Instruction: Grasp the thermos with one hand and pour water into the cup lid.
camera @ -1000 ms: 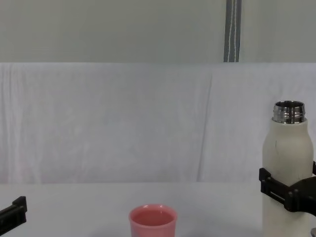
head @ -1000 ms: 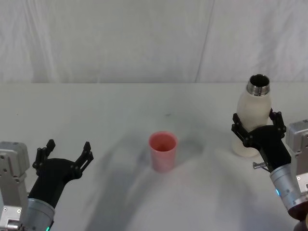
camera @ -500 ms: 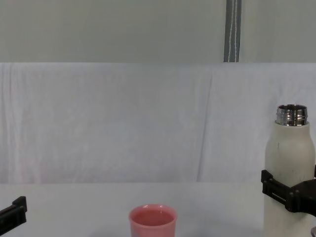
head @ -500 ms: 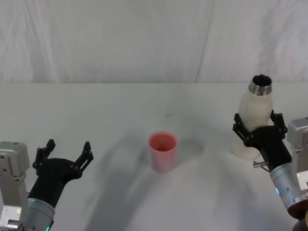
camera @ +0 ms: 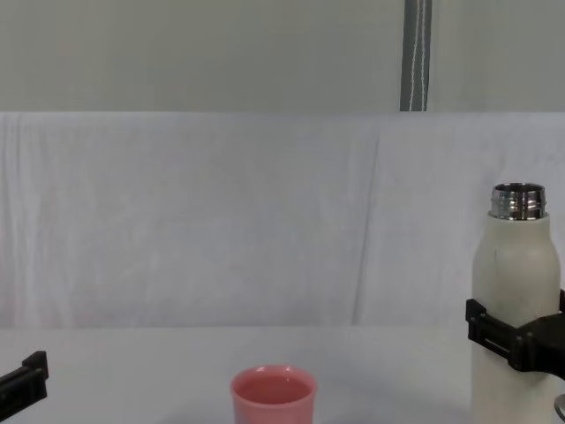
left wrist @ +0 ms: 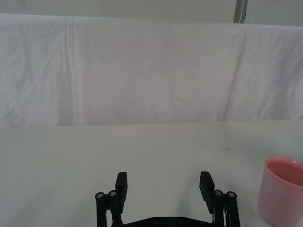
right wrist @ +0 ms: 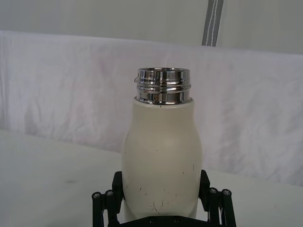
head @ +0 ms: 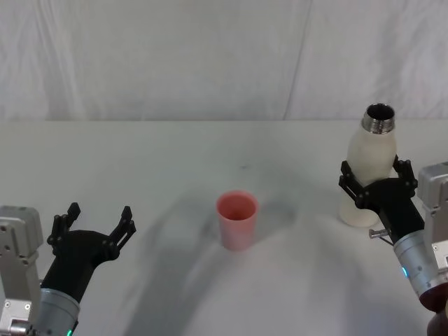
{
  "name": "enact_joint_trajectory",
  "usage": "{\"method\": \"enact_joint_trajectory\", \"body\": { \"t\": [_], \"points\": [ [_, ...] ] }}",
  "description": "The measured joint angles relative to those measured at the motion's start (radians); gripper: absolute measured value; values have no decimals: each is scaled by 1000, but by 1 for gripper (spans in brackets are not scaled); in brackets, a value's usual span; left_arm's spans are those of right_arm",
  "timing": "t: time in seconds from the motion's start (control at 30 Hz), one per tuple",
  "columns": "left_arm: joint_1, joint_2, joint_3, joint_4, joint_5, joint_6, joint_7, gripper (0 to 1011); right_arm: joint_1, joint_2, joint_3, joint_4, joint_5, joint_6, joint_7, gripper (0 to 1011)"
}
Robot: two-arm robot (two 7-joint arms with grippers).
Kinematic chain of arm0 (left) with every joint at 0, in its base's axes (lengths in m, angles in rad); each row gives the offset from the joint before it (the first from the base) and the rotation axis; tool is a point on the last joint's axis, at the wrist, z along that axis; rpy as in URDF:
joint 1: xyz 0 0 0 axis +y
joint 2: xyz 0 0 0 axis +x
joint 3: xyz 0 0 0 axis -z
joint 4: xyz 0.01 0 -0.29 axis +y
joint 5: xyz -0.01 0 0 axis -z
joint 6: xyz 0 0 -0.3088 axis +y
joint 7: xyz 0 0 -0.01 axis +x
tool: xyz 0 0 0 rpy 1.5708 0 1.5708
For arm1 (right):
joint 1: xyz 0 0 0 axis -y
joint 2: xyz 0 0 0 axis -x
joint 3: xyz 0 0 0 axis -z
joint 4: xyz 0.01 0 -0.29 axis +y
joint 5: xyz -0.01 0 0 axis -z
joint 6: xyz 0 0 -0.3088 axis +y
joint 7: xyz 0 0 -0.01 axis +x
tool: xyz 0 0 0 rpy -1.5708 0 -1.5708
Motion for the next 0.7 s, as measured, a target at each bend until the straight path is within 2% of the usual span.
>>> {"method": "enact_joint_trajectory", "body": {
  "t": [0.3, 0.7],
  "points": [
    [0, 0, 0, 0, 0, 0, 0, 1001, 4, 4, -2, -10, 1, 25, 1, 951],
    [0, 0, 0, 0, 0, 0, 0, 1001, -2, -7, 9, -5, 25, 21, -7, 951]
  ]
}}
